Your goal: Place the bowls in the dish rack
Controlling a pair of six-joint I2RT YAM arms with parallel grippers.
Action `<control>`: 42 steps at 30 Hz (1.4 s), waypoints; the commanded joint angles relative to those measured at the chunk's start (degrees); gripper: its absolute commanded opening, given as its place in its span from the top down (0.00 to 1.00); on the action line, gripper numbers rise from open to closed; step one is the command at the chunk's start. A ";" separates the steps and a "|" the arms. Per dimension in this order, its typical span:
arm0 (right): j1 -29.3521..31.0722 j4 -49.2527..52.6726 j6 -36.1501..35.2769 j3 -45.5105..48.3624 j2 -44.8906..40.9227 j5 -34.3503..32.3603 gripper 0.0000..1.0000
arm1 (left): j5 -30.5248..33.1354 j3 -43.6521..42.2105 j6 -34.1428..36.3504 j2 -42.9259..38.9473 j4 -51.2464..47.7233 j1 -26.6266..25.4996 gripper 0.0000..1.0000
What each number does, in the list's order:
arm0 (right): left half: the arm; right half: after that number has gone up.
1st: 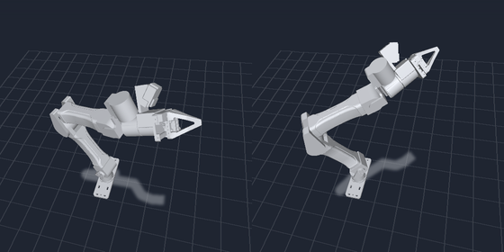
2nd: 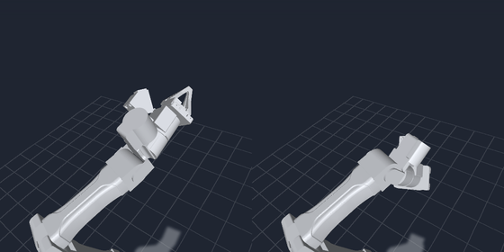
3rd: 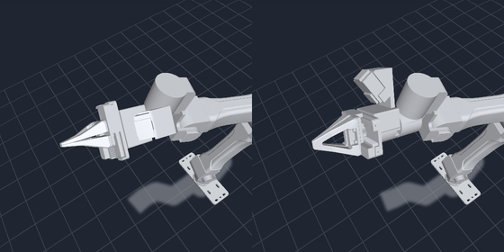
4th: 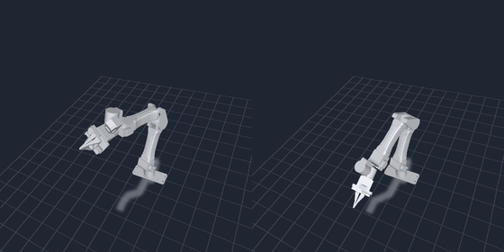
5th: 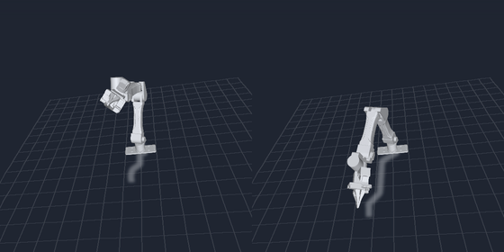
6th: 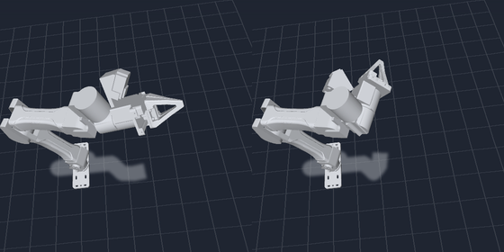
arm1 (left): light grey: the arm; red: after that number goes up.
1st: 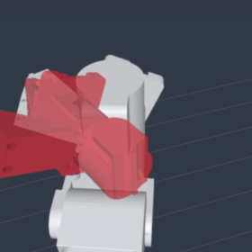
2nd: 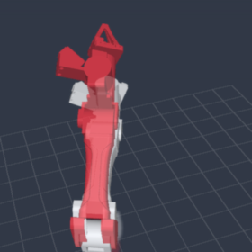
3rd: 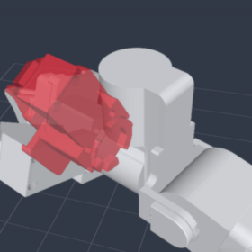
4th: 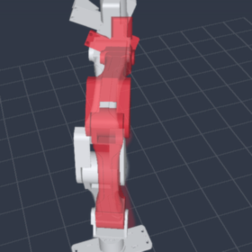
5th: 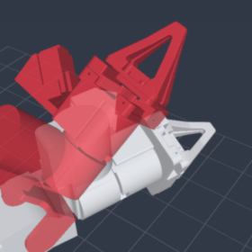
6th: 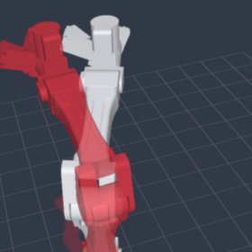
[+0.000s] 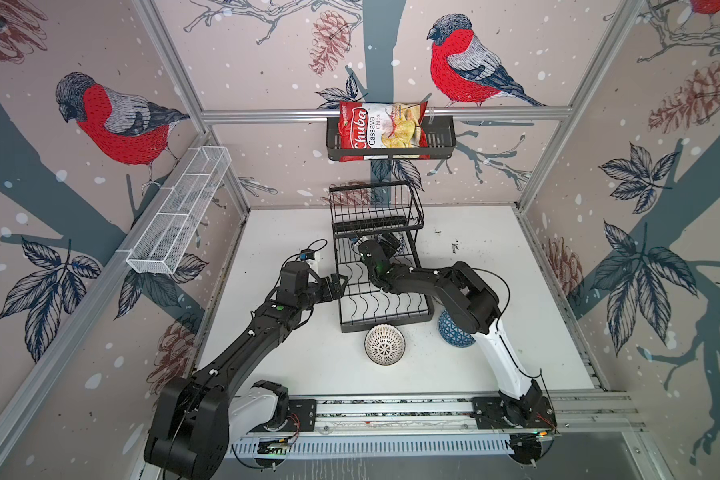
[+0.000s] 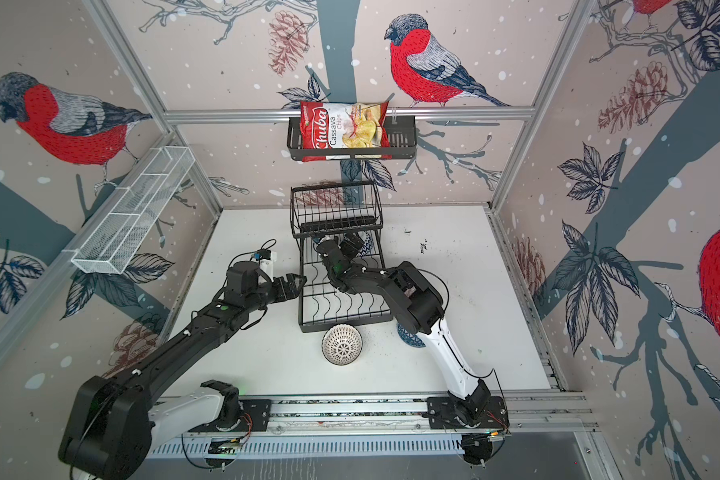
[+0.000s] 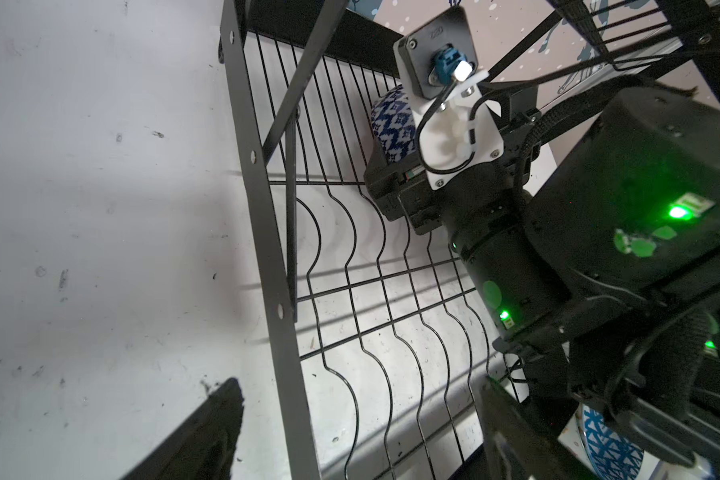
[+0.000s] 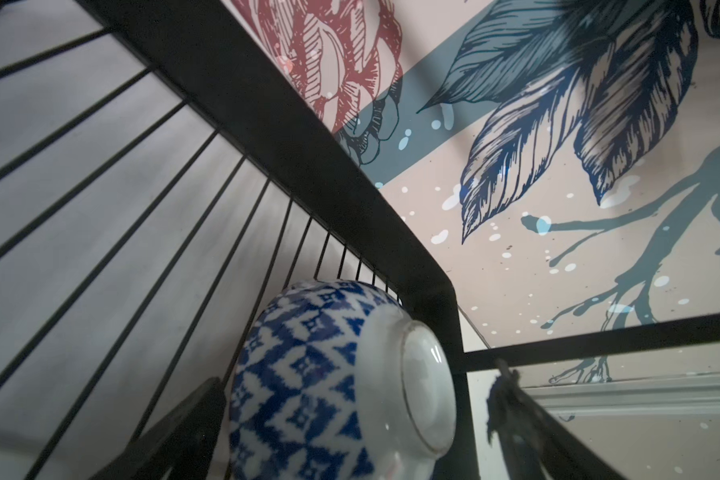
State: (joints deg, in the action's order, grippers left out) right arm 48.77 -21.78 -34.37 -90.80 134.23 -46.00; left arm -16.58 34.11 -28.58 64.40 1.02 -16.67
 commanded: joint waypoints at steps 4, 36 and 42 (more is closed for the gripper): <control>0.53 2.31 4.31 -0.29 -1.34 1.30 0.00 | -0.53 -0.13 0.01 -0.29 1.34 0.10 0.13; 8.86 9.17 32.83 21.70 -27.30 1.38 0.00 | -1.17 -0.48 0.17 -1.92 -1.27 0.14 0.13; 8.97 17.43 41.44 23.50 -33.79 0.87 0.00 | 0.52 0.83 0.18 -3.46 -5.63 -0.81 0.13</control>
State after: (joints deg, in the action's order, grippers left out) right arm 57.67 -9.47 0.62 -67.81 102.32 -43.81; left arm -16.56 33.89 -29.50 61.69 -2.04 -16.99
